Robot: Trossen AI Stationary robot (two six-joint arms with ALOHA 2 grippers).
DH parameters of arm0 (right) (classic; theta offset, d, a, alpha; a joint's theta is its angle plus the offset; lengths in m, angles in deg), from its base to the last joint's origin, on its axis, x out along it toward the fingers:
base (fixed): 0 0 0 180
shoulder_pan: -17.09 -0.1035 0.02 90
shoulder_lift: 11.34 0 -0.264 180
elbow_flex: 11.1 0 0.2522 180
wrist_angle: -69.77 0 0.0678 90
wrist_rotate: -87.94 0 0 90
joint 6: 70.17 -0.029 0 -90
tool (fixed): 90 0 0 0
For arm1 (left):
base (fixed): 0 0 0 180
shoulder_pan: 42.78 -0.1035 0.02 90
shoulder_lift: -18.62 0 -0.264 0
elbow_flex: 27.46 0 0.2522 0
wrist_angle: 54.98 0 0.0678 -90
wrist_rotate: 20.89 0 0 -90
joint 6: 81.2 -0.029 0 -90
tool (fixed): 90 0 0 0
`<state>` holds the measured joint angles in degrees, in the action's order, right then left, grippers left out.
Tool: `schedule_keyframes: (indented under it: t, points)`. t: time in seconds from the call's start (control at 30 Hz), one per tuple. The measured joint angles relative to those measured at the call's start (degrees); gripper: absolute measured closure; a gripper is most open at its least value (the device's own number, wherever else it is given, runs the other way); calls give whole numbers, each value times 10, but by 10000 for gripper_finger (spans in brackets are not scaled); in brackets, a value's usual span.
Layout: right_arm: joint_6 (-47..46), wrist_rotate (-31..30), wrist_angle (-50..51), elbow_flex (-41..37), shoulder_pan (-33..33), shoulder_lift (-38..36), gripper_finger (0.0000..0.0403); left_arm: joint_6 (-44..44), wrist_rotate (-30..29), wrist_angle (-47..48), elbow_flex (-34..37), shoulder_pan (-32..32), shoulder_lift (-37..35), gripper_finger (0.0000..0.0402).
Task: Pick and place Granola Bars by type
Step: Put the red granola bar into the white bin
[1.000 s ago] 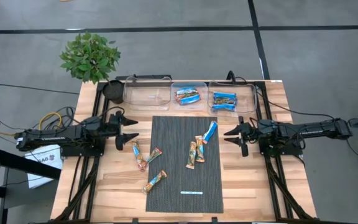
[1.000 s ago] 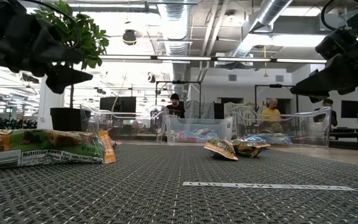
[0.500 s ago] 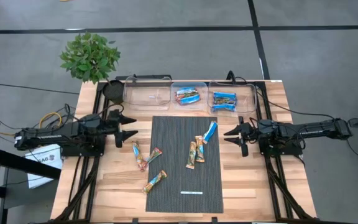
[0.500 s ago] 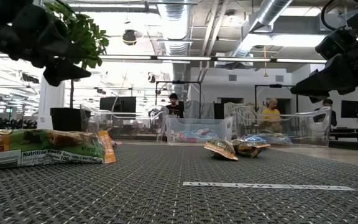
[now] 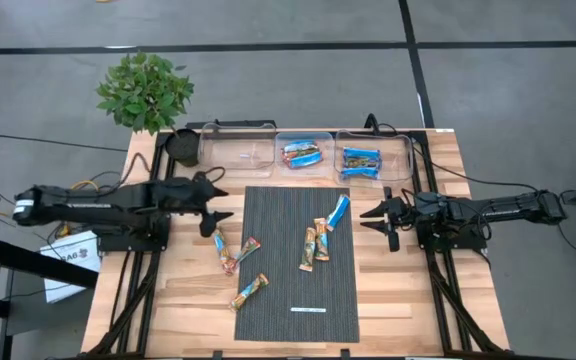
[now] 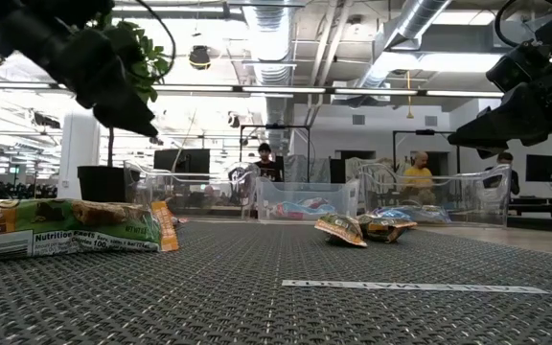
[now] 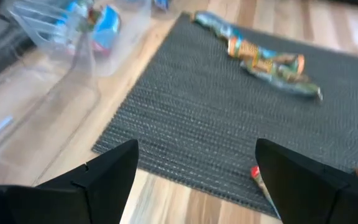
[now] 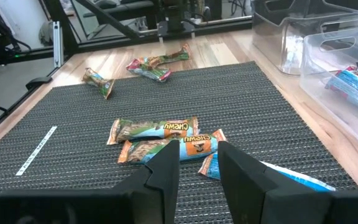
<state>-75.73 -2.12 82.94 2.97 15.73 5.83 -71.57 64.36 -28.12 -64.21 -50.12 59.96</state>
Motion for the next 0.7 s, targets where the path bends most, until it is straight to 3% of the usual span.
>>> schedule_keyframes:
  t: [0.2,0.43,0.7]
  points:
    - [0,0,0,0,0,0,301,-33,-1,2,-48,25,89,84]
    - [0,0,0,0,0,0,301,-59,-15,83,-113,54,165,84]
    - [0,0,0,0,0,0,301,-81,-19,127,-145,144,238,84]
